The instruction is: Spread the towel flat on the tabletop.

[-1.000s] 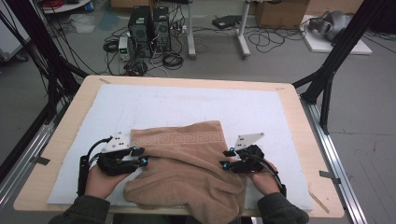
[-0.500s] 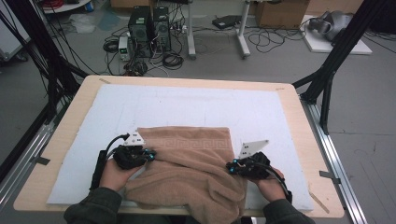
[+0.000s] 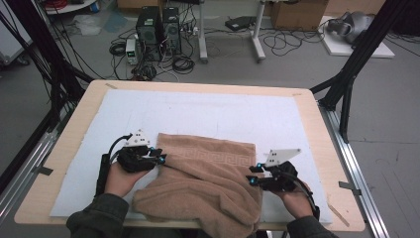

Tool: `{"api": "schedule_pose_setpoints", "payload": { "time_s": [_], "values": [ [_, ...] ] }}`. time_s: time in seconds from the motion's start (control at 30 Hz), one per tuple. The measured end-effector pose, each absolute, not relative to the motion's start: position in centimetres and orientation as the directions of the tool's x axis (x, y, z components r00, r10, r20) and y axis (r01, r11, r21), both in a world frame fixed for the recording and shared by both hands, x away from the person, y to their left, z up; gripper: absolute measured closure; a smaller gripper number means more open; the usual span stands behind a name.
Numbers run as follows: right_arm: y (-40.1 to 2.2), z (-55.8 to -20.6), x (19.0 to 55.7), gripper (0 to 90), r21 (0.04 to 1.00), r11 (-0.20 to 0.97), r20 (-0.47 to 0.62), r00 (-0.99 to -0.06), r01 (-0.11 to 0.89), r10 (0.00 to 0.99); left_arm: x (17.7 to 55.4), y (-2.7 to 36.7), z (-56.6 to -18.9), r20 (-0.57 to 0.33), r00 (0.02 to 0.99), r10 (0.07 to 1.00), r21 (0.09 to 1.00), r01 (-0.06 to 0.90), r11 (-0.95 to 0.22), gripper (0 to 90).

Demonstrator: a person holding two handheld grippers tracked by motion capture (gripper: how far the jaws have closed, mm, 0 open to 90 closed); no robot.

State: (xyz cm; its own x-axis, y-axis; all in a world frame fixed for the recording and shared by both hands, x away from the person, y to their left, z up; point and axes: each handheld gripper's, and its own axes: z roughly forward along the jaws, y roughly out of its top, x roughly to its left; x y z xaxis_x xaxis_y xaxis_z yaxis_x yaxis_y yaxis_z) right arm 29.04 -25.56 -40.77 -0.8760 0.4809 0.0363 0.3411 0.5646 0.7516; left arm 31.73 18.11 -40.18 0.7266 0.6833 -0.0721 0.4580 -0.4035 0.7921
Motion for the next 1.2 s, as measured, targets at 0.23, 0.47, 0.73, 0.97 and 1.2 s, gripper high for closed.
{"api": "schedule_pose_setpoints", "payload": {
  "time_s": [0.23, 0.47, 0.73, 0.97, 1.2],
  "values": [
    [-24.7, -42.1, 34.1, 52.9, 0.712, 0.580, 0.016, -0.836, 0.395, 0.549, 35.2, 18.2, -41.3, -0.057, 0.677, 0.733, 0.781, 0.488, -0.390, 58.9],
    [-24.3, -43.9, 35.7, 54.3, 0.676, 0.575, 0.057, -0.811, 0.461, 0.583, 36.6, 17.5, -43.6, -0.082, 0.655, 0.751, 0.693, 0.580, -0.429, 55.1],
    [-24.2, -43.8, 36.0, 82.6, 0.674, 0.582, 0.072, -0.824, 0.455, 0.561, 35.9, 16.5, -43.2, -0.008, 0.643, 0.766, 0.676, 0.568, -0.470, 86.8],
    [-23.7, -41.7, 36.0, 82.8, 0.716, 0.558, 0.087, -0.847, 0.420, 0.525, 34.9, 18.2, -41.5, -0.009, 0.642, 0.766, 0.701, 0.550, -0.453, 88.2],
    [-22.9, -40.4, 36.2, 82.8, 0.732, 0.562, 0.063, -0.859, 0.386, 0.509, 34.3, 19.2, -40.1, -0.023, 0.622, 0.783, 0.753, 0.526, -0.395, 88.3]
  ]
}}
